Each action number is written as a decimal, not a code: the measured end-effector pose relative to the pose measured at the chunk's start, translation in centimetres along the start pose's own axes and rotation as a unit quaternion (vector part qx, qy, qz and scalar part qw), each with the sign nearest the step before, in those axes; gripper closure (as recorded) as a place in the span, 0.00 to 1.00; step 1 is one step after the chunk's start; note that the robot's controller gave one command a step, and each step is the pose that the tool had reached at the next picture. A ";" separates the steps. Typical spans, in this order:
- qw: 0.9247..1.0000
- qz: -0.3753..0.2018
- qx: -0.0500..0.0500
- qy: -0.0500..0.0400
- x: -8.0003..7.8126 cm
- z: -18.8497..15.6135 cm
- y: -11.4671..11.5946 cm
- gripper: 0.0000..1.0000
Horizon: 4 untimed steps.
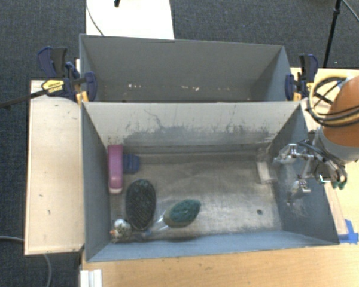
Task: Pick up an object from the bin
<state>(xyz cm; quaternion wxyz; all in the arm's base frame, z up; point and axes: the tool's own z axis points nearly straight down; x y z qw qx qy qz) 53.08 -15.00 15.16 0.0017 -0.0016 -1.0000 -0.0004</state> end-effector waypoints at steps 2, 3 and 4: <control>0.991 0.137 -0.001 -0.004 -5.8 7.3 1.2 0.00; 0.991 0.134 -0.002 -0.003 -5.8 7.3 1.4 1.00; 0.999 -0.047 0.002 -0.007 -3.9 -10.2 -0.1 1.00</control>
Offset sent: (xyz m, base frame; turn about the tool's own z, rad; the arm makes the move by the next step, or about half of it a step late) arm 0.0532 -0.0014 -0.0724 -0.0722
